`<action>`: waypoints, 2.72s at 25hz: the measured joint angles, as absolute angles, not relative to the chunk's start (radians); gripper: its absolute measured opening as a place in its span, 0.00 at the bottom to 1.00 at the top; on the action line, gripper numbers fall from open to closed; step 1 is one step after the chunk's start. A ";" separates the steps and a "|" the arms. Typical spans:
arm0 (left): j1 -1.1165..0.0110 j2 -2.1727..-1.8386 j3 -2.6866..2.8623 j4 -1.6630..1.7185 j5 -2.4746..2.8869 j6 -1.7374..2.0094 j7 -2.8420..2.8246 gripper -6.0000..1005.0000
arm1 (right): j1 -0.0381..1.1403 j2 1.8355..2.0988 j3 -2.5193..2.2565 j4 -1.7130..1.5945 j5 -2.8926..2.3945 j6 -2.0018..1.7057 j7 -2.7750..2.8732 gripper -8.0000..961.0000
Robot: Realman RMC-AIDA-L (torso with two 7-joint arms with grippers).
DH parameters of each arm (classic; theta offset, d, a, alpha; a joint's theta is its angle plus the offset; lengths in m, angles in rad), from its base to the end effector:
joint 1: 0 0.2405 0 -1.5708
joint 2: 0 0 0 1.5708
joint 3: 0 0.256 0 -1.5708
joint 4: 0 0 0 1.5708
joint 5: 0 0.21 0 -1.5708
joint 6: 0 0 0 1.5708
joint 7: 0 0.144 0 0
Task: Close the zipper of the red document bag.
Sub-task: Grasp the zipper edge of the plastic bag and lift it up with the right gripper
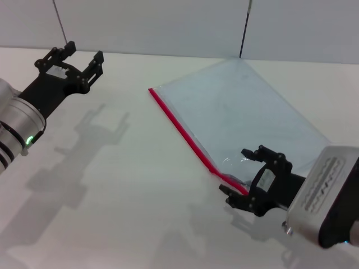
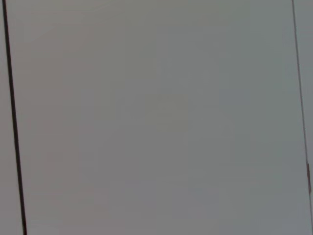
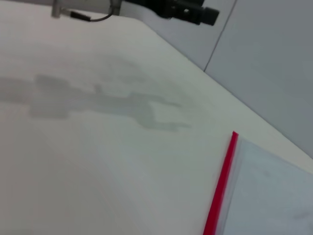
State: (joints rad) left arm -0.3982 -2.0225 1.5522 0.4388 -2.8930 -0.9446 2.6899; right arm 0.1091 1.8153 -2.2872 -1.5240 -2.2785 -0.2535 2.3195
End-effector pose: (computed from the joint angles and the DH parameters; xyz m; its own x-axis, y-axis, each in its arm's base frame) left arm -0.2952 0.3715 0.0114 0.7402 -0.0459 0.6708 0.6098 -0.3745 -0.6985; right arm 0.1987 0.2676 -0.0729 0.9906 -0.0720 -0.1161 -0.1269 -0.7994 -0.5872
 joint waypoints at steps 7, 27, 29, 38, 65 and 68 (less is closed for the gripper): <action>-0.399 -2.022 1.552 0.437 -2.893 -0.945 2.697 0.67 | 0.115 1.884 -2.257 -1.404 -2.280 -0.244 2.212 0.88; -0.405 -2.025 1.553 0.437 -2.893 -0.945 2.700 0.67 | 0.165 1.944 -2.211 -1.279 -2.275 -0.230 2.196 0.71; -0.405 -2.025 1.553 0.437 -2.893 -0.945 2.700 0.67 | 0.165 1.946 -2.202 -1.276 -2.274 -0.230 2.196 0.70; -0.404 -2.025 1.552 0.437 -2.893 -0.945 2.699 0.67 | 0.165 1.961 -2.166 -1.236 -2.278 -0.230 2.195 0.69; -0.402 -2.024 1.556 0.437 -2.893 -0.945 2.691 0.67 | 0.159 1.987 -2.088 -1.258 -2.275 -0.242 2.194 0.47; -0.402 -2.022 1.562 0.437 -2.883 -0.945 2.687 0.67 | 0.155 1.994 -2.079 -1.264 -2.277 -0.239 2.193 0.46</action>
State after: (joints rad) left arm -0.4018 -2.0219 1.5615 0.4373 -2.8827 -0.9449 2.6872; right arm 0.1546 1.9943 -2.0788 -1.2642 -2.2775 -0.2393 2.1927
